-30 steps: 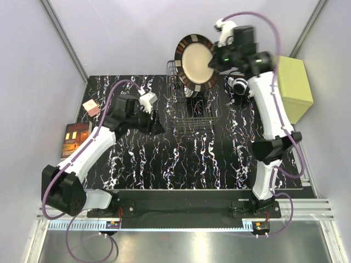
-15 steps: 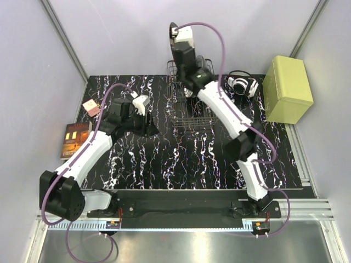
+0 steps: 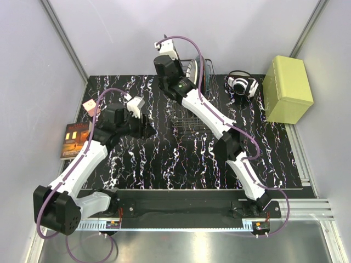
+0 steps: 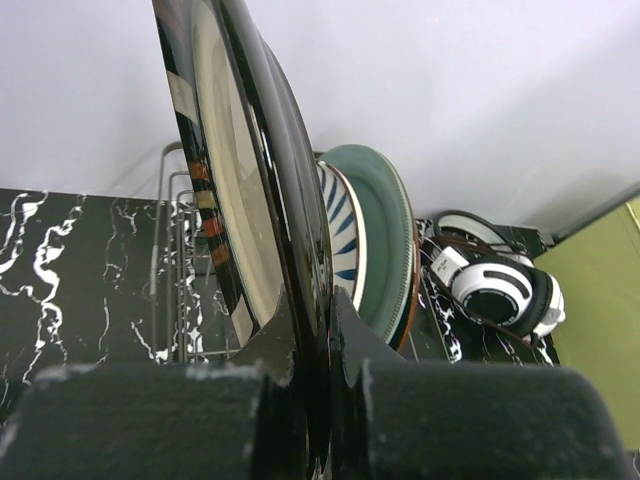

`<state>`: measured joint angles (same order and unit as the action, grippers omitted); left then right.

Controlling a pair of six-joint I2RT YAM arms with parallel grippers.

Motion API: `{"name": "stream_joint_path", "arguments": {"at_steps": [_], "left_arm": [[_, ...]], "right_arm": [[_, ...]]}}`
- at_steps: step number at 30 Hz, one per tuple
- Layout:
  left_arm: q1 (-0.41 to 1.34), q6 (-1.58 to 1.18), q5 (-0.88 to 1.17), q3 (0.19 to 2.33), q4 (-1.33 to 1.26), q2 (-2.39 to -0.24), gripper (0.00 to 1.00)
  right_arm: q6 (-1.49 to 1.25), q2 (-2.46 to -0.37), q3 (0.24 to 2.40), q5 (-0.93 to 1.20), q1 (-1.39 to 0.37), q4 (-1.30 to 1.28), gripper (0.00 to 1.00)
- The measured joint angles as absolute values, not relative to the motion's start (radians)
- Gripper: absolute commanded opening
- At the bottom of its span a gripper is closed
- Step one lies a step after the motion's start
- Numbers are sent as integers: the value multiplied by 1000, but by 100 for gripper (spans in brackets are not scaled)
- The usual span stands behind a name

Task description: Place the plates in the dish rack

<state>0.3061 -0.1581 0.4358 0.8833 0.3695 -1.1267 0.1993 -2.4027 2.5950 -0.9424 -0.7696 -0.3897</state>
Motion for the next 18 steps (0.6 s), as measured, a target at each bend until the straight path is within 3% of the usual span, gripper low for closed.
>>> {"name": "stream_joint_path", "arguments": {"at_steps": [18], "left_arm": [[306,-166,427,839,340,-1094,57]], "right_arm": [[126,-2480,2590,-1000,-718,-410,0]]}}
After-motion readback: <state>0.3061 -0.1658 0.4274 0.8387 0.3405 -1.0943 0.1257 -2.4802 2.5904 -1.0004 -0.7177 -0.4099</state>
